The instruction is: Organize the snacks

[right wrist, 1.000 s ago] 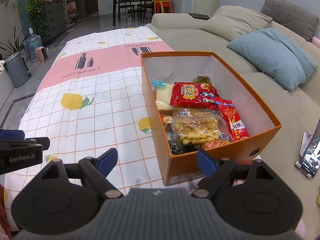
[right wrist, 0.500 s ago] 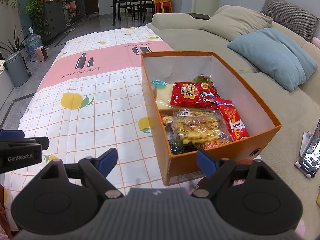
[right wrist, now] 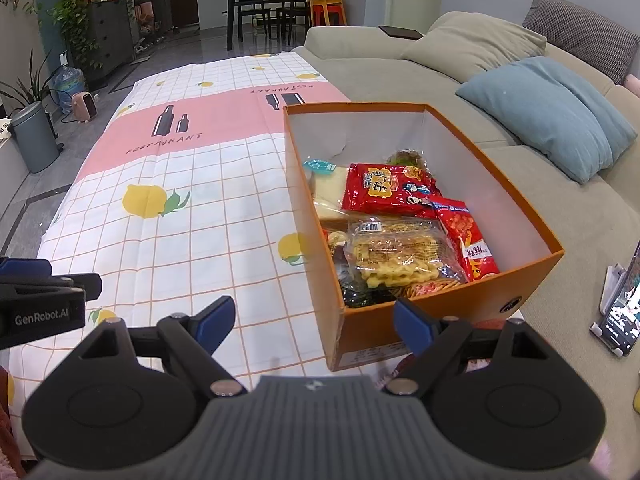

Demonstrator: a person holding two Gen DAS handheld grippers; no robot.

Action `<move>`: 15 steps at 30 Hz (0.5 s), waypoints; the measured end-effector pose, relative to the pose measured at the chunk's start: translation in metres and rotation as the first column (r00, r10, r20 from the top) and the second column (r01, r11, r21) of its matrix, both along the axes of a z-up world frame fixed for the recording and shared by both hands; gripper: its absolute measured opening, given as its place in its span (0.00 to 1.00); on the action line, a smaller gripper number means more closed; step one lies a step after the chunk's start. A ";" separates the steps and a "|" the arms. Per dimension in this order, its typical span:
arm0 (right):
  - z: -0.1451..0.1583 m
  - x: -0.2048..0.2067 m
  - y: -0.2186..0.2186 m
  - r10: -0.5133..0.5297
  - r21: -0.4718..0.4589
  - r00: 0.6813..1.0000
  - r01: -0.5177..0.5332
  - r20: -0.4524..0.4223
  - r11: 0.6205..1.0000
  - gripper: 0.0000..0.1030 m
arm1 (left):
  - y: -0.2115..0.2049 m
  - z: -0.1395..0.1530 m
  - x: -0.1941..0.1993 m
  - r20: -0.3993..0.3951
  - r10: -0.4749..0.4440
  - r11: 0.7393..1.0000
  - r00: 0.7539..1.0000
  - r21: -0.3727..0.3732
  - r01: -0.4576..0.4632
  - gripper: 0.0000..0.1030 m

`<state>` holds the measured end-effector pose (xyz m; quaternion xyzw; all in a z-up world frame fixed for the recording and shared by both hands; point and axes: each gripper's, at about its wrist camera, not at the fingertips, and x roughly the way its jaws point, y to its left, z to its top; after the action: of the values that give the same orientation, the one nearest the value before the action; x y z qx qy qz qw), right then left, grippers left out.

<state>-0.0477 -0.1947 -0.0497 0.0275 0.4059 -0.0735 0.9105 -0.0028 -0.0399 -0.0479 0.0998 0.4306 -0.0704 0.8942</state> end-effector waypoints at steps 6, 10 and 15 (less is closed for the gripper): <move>0.000 0.000 0.000 0.000 0.000 1.000 0.000 0.000 1.000 0.82 | 0.001 -0.001 0.000 -0.007 0.004 1.000 1.000 -0.015 -0.004 0.63; 0.000 0.000 0.000 0.000 0.000 1.000 0.000 0.000 1.000 0.82 | 0.002 -0.001 0.000 -0.007 0.007 1.000 1.000 -0.015 -0.007 0.63; 0.000 0.000 0.000 0.003 -0.003 1.000 -0.003 0.000 1.000 0.82 | 0.002 -0.001 -0.001 -0.005 0.002 1.000 1.000 -0.015 -0.002 0.63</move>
<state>-0.0482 -0.1944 -0.0499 0.0255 0.4059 -0.0728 0.9107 -0.0038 -0.0383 -0.0490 0.0926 0.4326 -0.0730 0.8938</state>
